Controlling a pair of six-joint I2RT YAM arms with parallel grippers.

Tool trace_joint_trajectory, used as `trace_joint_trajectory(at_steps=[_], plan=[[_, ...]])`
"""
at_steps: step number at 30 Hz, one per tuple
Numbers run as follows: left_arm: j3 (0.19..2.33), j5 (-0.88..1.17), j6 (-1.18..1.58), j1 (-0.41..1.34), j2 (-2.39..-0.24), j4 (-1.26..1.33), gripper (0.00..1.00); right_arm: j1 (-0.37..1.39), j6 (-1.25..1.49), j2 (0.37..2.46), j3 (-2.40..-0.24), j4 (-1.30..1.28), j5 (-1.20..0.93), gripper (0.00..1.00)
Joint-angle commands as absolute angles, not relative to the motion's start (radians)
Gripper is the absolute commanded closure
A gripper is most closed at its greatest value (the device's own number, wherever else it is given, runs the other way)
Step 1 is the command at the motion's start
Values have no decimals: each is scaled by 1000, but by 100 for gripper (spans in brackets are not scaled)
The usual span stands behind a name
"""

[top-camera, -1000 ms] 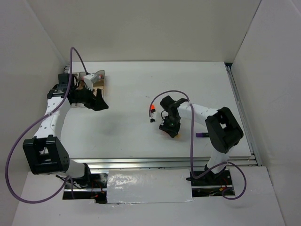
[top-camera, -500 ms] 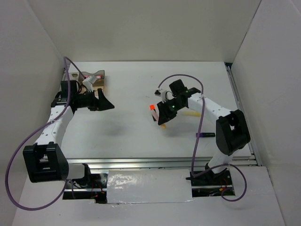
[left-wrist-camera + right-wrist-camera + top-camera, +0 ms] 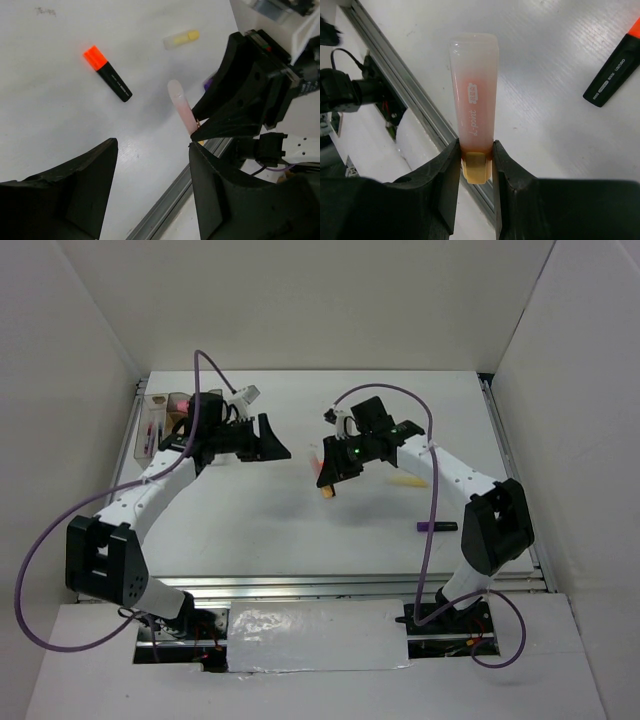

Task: Sort the stationery into containers
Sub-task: Place the pen in the storage box.

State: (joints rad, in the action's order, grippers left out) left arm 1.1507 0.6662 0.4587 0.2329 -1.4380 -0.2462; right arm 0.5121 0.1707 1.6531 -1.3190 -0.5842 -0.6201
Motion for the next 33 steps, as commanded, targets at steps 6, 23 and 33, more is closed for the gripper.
trace_joint_trajectory(at_steps=[6,23,33], plan=[[1201,673,555,281,-1522,-167,28,525,262,1654,-1416,-529,-609,100],[1163,692,603,305,-1583,-94,29,572,265,1750,-1505,-545,-581,100],[1170,686,620,305,-1611,-91,40,603,270,1772,-1529,-552,-574,100]])
